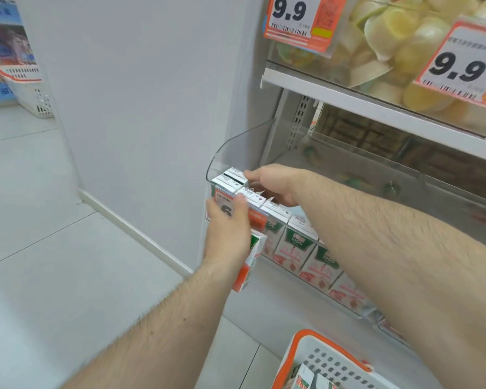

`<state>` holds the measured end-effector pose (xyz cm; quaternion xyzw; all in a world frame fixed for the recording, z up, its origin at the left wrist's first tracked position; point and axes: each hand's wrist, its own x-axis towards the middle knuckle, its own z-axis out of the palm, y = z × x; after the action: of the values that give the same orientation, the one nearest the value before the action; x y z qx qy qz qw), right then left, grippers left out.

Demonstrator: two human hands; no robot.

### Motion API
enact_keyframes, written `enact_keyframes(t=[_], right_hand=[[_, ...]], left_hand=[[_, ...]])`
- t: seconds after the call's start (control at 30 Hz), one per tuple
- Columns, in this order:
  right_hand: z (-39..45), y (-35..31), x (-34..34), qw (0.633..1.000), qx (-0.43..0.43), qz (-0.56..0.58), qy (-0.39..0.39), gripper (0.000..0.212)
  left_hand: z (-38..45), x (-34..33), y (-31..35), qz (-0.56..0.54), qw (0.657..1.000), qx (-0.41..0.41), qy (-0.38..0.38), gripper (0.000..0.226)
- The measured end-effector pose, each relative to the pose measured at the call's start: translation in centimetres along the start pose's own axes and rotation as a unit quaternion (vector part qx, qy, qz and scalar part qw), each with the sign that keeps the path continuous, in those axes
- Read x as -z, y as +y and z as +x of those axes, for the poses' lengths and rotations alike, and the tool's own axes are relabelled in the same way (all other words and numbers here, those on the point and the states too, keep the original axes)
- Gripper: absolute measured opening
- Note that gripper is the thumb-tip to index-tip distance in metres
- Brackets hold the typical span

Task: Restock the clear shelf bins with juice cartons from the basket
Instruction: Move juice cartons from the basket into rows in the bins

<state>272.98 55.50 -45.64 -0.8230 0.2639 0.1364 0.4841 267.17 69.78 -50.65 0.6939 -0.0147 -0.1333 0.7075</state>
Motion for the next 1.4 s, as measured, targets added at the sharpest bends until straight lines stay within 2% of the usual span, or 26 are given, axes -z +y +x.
enact_keyframes(t=[0.03, 0.1, 0.17, 0.27, 0.33, 0.47, 0.57, 0.73, 0.8, 0.87, 0.93, 1.0, 1.07, 1.1, 1.17, 1.27, 1.33, 1.4], right_hand=[[-0.7, -0.1, 0.0, 0.996, 0.026, -0.06, 0.053, 0.036], [-2.2, -0.1, 0.4, 0.967, 0.105, -0.134, 0.188, 0.038], [-5.0, 0.0, 0.7, 0.933, 0.195, -0.109, 0.282, 0.027], [-10.5, 1.0, 0.2, 0.9, 0.291, -0.021, 0.324, 0.016], [-14.3, 2.4, -0.9, 0.894, 0.32, 0.037, 0.31, 0.025], [-19.2, 5.7, -3.4, 0.916, 0.305, 0.118, 0.234, 0.039], [-20.2, 7.6, -5.1, 0.928, 0.287, 0.061, 0.23, 0.035], [-20.7, 8.9, -5.4, 0.91, 0.264, -0.037, 0.317, 0.03], [-21.3, 9.2, -4.2, 0.917, 0.269, -0.029, 0.294, 0.03], [-22.3, 9.5, -2.6, 0.936, 0.27, 0.004, 0.226, 0.036], [-23.3, 9.7, -1.0, 0.945, 0.278, 0.014, 0.173, 0.04], [-23.9, 9.9, 0.3, 0.95, 0.281, 0.005, 0.135, 0.037], [-24.5, 9.8, 1.0, 0.955, 0.281, -0.008, 0.099, 0.038], [-24.6, 9.7, 1.2, 0.953, 0.286, -0.014, 0.094, 0.04], [-24.6, 9.8, 1.3, 0.941, 0.301, -0.053, 0.144, 0.053], [-24.3, 10.0, 0.6, 0.916, 0.3, -0.016, 0.265, 0.078], [-23.9, 10.2, -0.2, 0.908, 0.305, 0.031, 0.285, 0.076], [-23.7, 9.9, -1.5, 0.919, 0.291, 0.04, 0.264, 0.07]], left_hand=[[-0.2, 0.2, 0.2, -0.012, 0.999, -0.014, 0.029, 0.047], [-0.8, 0.7, 0.6, -0.065, 0.995, -0.05, 0.063, 0.038], [-1.7, 0.9, 1.2, -0.123, 0.988, -0.08, 0.041, 0.027], [-3.3, 0.8, 1.7, -0.131, 0.984, -0.116, -0.031, 0.029], [-4.2, 0.7, 2.0, -0.139, 0.98, -0.128, -0.06, 0.03], [-5.7, 0.2, 2.8, -0.171, 0.972, -0.119, -0.104, 0.032], [-6.6, -0.2, 3.3, -0.18, 0.968, -0.113, -0.131, 0.034], [-7.7, -0.7, 3.1, -0.177, 0.958, -0.093, -0.205, 0.039], [-7.6, -0.4, 3.2, -0.201, 0.94, -0.075, -0.266, 0.043], [-6.7, 0.3, 3.0, -0.199, 0.919, -0.072, -0.333, 0.06], [-6.1, 1.2, 2.6, -0.13, 0.896, -0.08, -0.418, 0.076], [-6.4, 1.4, 2.2, -0.04, 0.858, -0.099, -0.502, 0.084], [-7.2, 1.0, 1.6, 0.009, 0.834, -0.119, -0.539, 0.084], [-7.4, 0.8, 1.4, 0.024, 0.835, -0.129, -0.534, 0.081], [-7.4, 0.4, 1.1, 0.046, 0.86, -0.159, -0.483, 0.071], [-7.5, -0.2, 1.1, 0.05, 0.915, -0.214, -0.339, 0.06], [-7.3, -0.8, 0.7, 0.057, 0.94, -0.242, -0.233, 0.058], [-6.8, -1.2, 0.2, 0.06, 0.951, -0.255, -0.162, 0.059]])
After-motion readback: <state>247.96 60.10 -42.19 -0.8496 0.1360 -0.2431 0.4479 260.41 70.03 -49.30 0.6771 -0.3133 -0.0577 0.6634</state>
